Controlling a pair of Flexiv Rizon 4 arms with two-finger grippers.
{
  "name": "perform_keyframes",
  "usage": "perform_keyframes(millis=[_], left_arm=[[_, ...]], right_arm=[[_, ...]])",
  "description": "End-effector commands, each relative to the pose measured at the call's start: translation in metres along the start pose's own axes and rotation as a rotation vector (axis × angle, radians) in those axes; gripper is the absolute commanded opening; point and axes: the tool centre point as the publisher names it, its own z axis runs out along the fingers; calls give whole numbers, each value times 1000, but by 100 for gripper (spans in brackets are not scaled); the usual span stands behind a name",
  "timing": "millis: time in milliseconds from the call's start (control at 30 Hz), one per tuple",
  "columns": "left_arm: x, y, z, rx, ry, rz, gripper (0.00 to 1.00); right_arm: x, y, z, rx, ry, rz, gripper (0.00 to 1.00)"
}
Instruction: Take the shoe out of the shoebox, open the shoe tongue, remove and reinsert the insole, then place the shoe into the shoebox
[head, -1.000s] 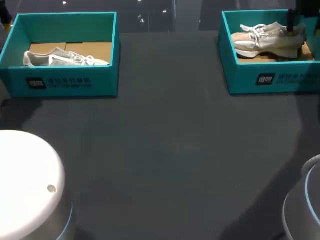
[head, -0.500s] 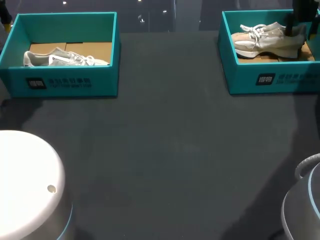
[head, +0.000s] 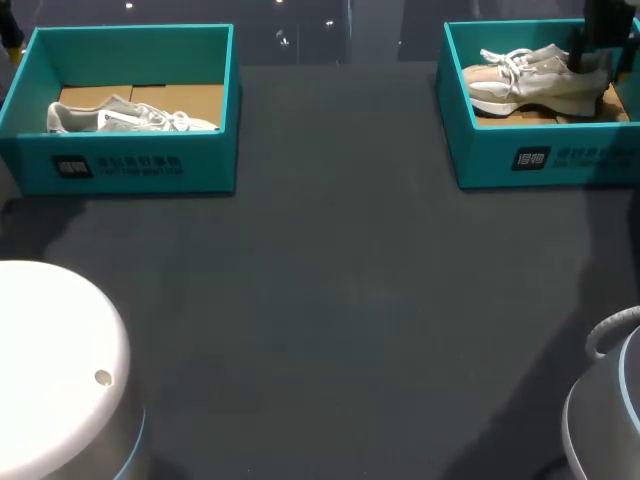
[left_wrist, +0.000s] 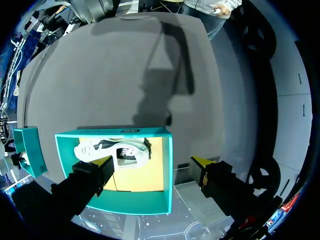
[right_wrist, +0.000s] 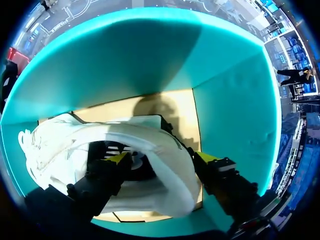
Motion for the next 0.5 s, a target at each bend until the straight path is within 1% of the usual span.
perform_keyframes(millis=[33,200,233,433,500], left_arm=[[0,-1,0,-2,2,1,100],[0,-1,0,-2,2,1,100],[0,-1,0,-2,2,1,100],[0,-1,0,-2,2,1,100],[0,-1,0,-2,2,1,100]], right_arm=[[-3,2,2,17,9,-1,85],[-8,2,6,26,37,4,84],[-9,2,6,26,39,4,85],[-15,3,2,31,54,3,83],[-16,2,3,37,63,0,81]])
